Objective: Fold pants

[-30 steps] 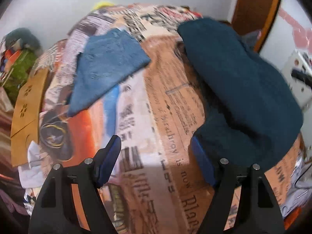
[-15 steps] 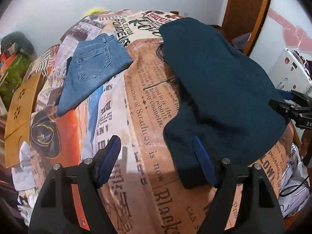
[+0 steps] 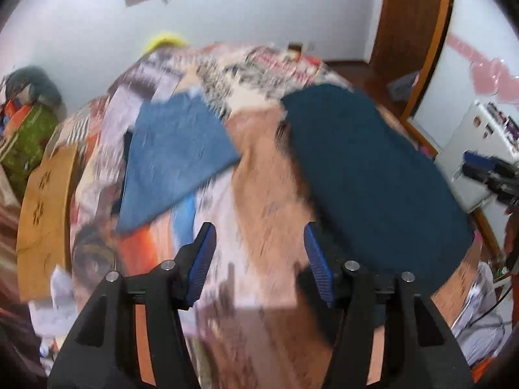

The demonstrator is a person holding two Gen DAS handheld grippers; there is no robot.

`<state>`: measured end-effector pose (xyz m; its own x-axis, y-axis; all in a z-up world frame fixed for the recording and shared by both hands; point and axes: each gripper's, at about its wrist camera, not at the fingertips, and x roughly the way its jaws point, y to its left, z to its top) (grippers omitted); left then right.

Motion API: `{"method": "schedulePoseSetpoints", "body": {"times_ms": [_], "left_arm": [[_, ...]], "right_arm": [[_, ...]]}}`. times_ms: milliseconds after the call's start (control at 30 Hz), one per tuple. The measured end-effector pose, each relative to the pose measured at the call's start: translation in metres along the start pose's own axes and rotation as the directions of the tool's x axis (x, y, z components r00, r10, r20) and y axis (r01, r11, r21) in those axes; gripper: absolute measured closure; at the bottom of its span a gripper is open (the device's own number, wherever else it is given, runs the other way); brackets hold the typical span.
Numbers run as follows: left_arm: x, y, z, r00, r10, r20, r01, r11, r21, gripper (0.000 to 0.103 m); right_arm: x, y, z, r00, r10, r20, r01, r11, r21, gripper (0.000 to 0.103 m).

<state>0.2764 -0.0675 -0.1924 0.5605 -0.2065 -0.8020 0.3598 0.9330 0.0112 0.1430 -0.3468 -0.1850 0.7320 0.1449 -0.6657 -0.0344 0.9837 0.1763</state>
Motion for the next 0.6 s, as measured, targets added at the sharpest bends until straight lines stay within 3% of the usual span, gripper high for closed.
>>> {"method": "schedulePoseSetpoints", "body": {"times_ms": [100, 233, 400, 500, 600], "left_arm": [[0.01, -0.01, 0.034, 0.998, -0.032, 0.044, 0.032, 0.999, 0.018, 0.044], [0.046, -0.018, 0.077, 0.995, -0.088, 0.045, 0.086, 0.996, 0.037, 0.044], [0.11, -0.026, 0.105, 0.991, -0.127, -0.037, 0.129, 0.99, 0.056, 0.044], [0.146, -0.029, 0.11, 0.987, -0.131, -0.089, 0.136, 0.989, 0.057, 0.044], [0.166, -0.029, 0.115, 0.978, -0.182, -0.104, 0.187, 0.982, 0.032, 0.044]], "right_arm": [[0.011, 0.001, 0.017, 1.0, 0.007, 0.024, -0.006, 1.0, -0.027, 0.047], [0.039, 0.001, 0.038, 0.999, 0.021, 0.025, -0.02, 0.998, -0.06, 0.047], [0.075, -0.005, 0.057, 0.999, 0.047, 0.001, -0.047, 0.996, -0.08, 0.047], [0.098, -0.013, 0.066, 0.997, 0.073, -0.023, -0.074, 0.996, -0.059, 0.054], [0.12, -0.023, 0.074, 0.993, 0.106, -0.042, -0.107, 0.994, -0.019, 0.059]]}}
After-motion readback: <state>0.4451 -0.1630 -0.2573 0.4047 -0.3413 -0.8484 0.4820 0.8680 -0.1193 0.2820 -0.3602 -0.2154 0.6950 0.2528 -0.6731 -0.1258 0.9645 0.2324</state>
